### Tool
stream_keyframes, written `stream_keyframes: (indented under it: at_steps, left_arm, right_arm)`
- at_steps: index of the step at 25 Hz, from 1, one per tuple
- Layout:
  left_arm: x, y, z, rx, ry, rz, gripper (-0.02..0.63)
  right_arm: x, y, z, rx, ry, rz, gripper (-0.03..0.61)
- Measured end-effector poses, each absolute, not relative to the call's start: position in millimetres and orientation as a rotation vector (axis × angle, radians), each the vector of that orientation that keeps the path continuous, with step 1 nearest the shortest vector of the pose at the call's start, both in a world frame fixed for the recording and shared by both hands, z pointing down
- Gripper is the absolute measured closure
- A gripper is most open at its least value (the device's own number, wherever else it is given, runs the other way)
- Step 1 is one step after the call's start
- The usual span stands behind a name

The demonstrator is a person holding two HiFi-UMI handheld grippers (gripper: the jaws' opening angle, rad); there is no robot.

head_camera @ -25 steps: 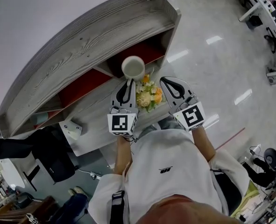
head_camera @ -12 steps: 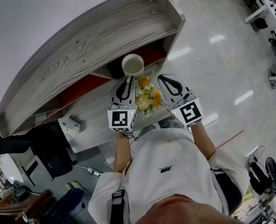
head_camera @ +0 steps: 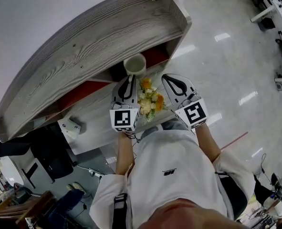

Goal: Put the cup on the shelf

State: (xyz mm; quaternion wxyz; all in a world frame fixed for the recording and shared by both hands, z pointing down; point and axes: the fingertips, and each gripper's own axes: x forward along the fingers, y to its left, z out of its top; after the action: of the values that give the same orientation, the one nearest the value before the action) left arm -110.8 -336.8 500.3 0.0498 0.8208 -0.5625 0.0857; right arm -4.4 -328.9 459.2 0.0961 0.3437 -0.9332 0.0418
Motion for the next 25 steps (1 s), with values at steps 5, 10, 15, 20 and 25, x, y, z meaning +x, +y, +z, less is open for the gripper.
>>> stream_keyframes:
  at_steps: [5,10,15,20,25]
  left_arm:
    - [-109,-344,504,2.484,-1.708,0.27,0.56]
    - [-107,-352,509,2.472,-1.703,0.298,0.56]
    - [-108,-358,513,2.457,-1.7,0.331,0.56]
    - [-108,-364,518,2.439,-1.695,0.375,0.56]
    - [-108,-369,519,2.44,-1.698,0.387,0.56]
  right_arm:
    - [-3,-334,464,1.014,-2.761,0.134,0.551]
    - [-3,-338,467,1.009,-2.758,0.144,0.551]
    - [-3,-342,467,1.005,-2.754,0.142,0.551]
    - [-2,-345,469,1.002,-2.751,0.142,0.551]
    - [-4,-349,471,1.005,-2.749,0.151,0.551]
